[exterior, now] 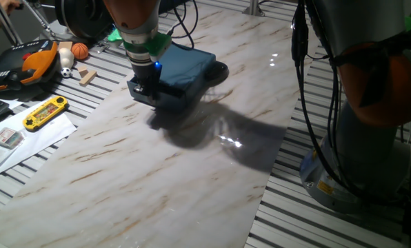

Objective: Take something out of a drawer

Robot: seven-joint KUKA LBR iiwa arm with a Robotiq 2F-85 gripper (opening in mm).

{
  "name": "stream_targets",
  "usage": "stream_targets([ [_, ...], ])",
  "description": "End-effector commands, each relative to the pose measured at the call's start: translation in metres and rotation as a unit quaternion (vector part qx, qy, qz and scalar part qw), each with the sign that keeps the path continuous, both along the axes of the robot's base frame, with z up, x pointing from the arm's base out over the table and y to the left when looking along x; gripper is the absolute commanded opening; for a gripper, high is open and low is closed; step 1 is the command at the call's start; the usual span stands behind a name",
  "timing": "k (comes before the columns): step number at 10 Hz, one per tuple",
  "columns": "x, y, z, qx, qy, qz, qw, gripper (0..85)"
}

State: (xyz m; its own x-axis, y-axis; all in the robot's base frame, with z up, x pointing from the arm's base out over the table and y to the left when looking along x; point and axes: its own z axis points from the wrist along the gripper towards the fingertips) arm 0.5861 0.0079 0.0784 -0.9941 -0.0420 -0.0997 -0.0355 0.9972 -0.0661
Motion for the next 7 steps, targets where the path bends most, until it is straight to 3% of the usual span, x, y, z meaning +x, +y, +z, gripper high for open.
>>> stream_targets([
  [1, -0.0005, 0.002, -0.001, 0.000, 0.000, 0.000, 1.0000, 0.0],
  [7, -0.0011, 0.012, 0.002, -0.002, 0.000, 0.002, 1.0000, 0.0],
])
